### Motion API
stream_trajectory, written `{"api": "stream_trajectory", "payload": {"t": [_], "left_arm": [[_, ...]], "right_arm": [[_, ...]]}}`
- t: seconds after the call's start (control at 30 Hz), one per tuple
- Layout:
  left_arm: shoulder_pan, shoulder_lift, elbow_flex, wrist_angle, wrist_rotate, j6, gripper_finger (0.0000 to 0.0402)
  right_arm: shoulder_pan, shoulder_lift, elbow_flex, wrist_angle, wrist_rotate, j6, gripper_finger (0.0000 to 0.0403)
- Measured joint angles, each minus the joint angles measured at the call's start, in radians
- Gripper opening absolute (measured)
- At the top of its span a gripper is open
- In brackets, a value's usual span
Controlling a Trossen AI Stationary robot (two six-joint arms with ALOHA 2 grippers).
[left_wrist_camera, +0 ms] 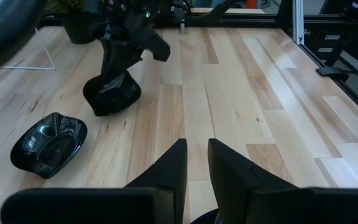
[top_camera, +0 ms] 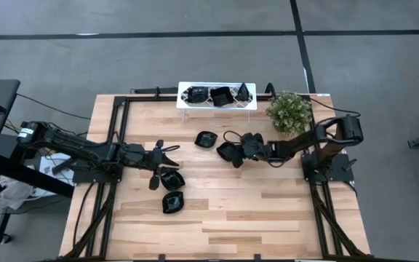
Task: Pick & Place Mini shaped plates
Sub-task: Stack the leaf-shaped plate on top of the leaf-shaped plate on the shelf
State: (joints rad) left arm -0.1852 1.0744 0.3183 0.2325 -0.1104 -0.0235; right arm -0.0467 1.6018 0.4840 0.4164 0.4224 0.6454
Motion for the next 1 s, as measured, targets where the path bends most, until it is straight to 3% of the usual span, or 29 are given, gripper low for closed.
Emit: {"api": "stream_trajectory", "payload": {"t": [0.47, 0.67, 0.9, 1.0], "left_arm": [[0.001, 0.000, -0.001, 0.039, 0.000, -0.024, 0.0066], [-0.016, 0.000, -0.001, 0.044, -0.006, 0.130, 0.0066], [-0.016, 0.000, -0.001, 0.119, -0.198, 0.446, 0.0066], [-0.015, 0.000, -0.001, 0.183, -0.216, 0.543, 0.0066]], "right_arm": [[0.059, -0.116, 0.000, 0.057, 0.000, -0.045, 0.0002], [0.081, -0.117, 0.000, 0.140, -0.005, -0.053, 0.0001], [0.079, -0.110, 0.060, 0.160, -0.038, -0.053, 0.0001], [0.076, -0.109, 0.106, 0.140, -0.059, -0.060, 0.0001]]}}
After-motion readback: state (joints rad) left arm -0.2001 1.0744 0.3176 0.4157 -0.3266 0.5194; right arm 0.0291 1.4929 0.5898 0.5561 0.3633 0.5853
